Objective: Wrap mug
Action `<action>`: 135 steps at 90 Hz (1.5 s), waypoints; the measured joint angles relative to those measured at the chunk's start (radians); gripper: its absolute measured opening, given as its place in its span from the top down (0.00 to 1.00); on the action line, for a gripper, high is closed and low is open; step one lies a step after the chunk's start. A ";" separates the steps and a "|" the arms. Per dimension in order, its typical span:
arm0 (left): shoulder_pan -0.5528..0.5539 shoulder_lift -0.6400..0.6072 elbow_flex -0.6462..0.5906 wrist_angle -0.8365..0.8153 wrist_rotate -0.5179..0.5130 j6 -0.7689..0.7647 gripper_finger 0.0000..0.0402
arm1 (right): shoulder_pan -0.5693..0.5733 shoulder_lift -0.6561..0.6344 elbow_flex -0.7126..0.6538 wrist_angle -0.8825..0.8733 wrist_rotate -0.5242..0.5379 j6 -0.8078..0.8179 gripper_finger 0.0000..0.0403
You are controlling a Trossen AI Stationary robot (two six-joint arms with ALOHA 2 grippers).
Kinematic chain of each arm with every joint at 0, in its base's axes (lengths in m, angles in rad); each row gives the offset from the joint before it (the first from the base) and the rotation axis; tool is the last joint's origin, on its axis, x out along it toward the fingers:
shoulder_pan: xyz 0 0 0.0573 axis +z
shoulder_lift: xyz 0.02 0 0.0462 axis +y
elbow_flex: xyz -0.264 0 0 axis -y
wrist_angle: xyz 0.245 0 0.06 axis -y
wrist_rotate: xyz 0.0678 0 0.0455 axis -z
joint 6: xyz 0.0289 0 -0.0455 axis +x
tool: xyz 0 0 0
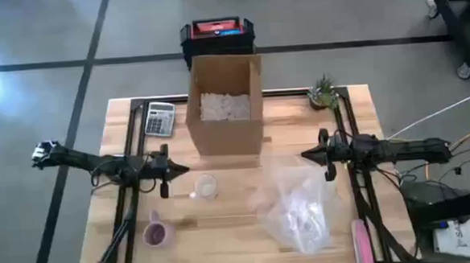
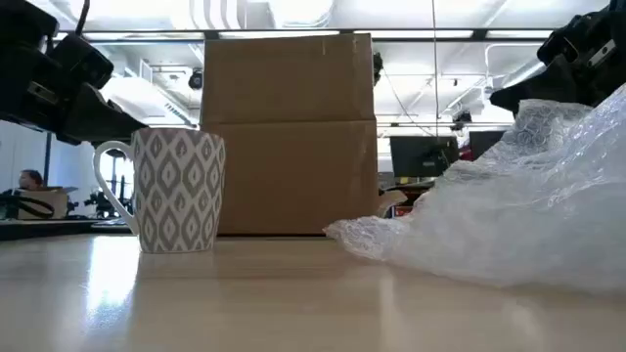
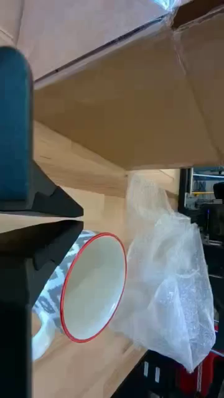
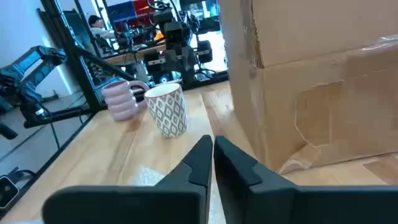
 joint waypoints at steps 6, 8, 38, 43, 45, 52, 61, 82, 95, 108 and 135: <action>0.000 0.000 0.000 0.000 0.000 0.000 0.98 | 0.000 0.000 0.000 0.000 0.000 0.000 0.99; 0.000 0.000 0.000 0.000 0.000 0.000 0.98 | 0.000 0.000 0.000 0.000 0.000 0.000 0.99; 0.000 0.000 0.000 0.000 0.000 0.000 0.98 | 0.000 0.000 0.000 0.000 0.000 0.000 0.99; 0.000 0.000 0.000 0.000 0.000 0.000 0.98 | 0.000 0.000 0.000 0.000 0.000 0.000 0.99; 0.000 0.000 0.000 0.000 0.000 0.000 0.98 | 0.000 0.000 0.000 0.000 0.000 0.000 0.99; 0.000 0.000 0.000 0.000 0.000 0.000 0.98 | 0.000 0.000 0.000 0.000 0.000 0.000 0.99; 0.000 0.000 0.000 0.000 0.000 0.000 0.98 | 0.000 0.000 0.000 0.000 0.000 0.000 0.99; 0.000 0.000 0.000 0.000 0.000 0.000 0.98 | 0.000 0.000 0.000 0.000 0.000 0.000 0.99; 0.000 0.000 0.000 0.000 0.000 0.000 0.98 | 0.000 0.000 0.000 0.000 0.000 0.000 0.99; 0.000 0.000 0.000 0.000 0.000 0.000 0.98 | 0.000 0.000 0.000 0.000 0.000 0.000 0.99; 0.000 0.000 0.000 0.062 0.000 -0.076 0.98 | 0.000 0.000 0.000 0.001 0.000 0.000 0.99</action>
